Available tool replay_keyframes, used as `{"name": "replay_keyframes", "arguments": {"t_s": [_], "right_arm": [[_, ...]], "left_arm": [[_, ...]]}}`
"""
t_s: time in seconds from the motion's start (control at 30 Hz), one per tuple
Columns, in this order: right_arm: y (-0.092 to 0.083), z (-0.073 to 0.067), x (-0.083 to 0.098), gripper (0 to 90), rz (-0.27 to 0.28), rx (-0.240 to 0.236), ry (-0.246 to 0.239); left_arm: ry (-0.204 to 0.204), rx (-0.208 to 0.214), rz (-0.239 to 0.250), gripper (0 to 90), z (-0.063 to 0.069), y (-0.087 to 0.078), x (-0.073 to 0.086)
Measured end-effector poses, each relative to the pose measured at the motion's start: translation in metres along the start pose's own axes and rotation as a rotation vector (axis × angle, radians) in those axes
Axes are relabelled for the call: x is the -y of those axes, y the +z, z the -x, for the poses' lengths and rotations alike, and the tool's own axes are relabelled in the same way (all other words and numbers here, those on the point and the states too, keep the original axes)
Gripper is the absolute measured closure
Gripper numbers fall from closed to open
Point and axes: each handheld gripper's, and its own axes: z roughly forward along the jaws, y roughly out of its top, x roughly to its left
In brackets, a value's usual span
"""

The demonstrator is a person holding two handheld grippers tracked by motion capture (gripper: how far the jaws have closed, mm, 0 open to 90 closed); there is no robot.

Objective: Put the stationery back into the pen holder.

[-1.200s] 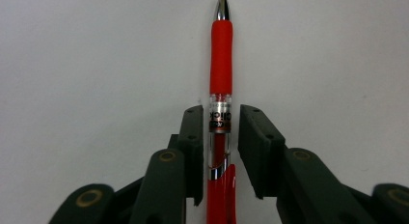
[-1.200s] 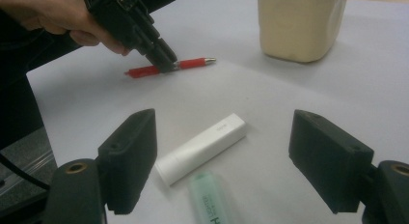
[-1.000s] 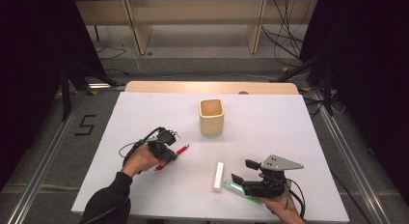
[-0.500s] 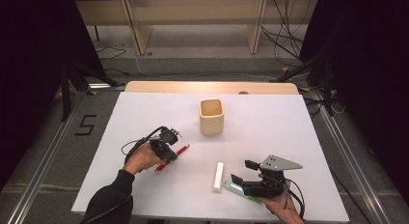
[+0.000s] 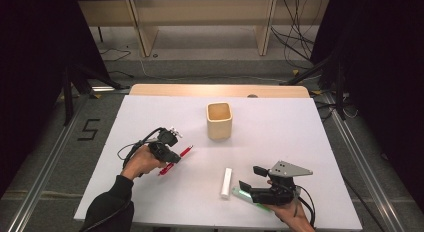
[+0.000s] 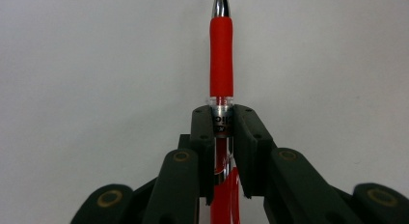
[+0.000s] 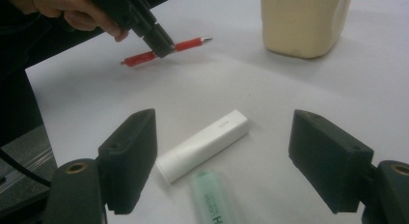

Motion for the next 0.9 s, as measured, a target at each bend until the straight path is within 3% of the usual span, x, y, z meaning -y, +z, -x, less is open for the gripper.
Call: {"name": "replay_keyframes", "arguments": {"t_s": [0.23,0.7,0.9], "right_arm": [[0.0,0.0,0.001,26.3,-0.002,-0.001,0.0],[0.0,0.001,0.001,26.3,0.002,0.0,0.001],[-0.001,0.0,0.0,26.3,0.004,0.001,0.002]], "left_arm": [[-0.024,0.026,0.089,79.2,-0.006,-0.01,0.003],[-0.088,0.02,0.305,79.1,-0.013,-0.019,0.008],[-0.098,0.014,0.351,79.1,-0.008,-0.02,0.007]]}}
